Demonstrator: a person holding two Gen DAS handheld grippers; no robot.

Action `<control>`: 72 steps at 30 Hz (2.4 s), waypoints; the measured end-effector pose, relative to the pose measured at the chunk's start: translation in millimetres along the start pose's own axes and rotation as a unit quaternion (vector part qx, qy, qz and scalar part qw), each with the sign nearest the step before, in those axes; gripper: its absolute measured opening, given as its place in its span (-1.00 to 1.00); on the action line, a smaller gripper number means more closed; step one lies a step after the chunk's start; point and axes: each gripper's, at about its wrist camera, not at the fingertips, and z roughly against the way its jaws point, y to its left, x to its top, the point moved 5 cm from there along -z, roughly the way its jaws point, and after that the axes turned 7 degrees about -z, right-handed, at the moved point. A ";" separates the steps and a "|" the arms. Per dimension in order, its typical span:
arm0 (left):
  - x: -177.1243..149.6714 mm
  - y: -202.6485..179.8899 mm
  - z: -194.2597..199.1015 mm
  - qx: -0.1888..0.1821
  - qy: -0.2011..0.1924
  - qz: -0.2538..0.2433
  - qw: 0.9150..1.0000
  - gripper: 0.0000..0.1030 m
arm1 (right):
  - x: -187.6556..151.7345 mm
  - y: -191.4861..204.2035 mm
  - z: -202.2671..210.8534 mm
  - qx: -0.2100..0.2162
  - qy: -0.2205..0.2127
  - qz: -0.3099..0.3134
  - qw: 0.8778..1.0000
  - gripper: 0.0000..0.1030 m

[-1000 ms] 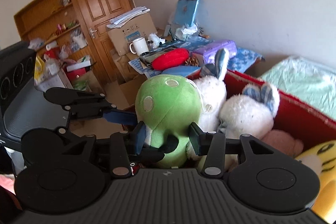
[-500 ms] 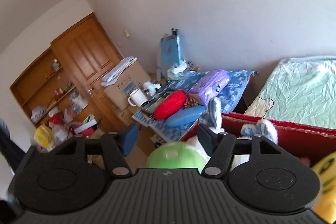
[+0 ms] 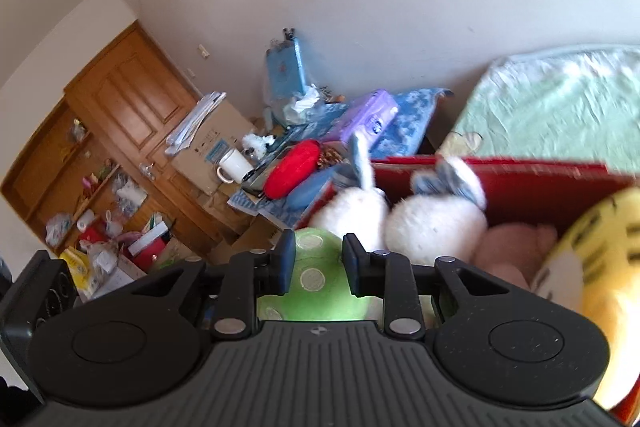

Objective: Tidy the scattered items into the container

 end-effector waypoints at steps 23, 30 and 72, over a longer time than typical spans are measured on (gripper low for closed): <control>-3.1 11.0 -2.1 0.001 0.010 0.049 0.999 0.42 | 0.5 20.7 -35.6 0.031 -0.005 0.044 0.999 -0.35; 2.9 14.0 12.8 0.013 -0.011 0.040 0.999 0.45 | 7.4 3.8 13.1 0.033 -0.089 -0.033 0.995 -0.27; 10.7 -66.2 48.2 0.114 0.126 0.139 0.975 0.97 | -98.0 -3.4 141.2 -0.331 -0.025 -0.048 0.942 0.72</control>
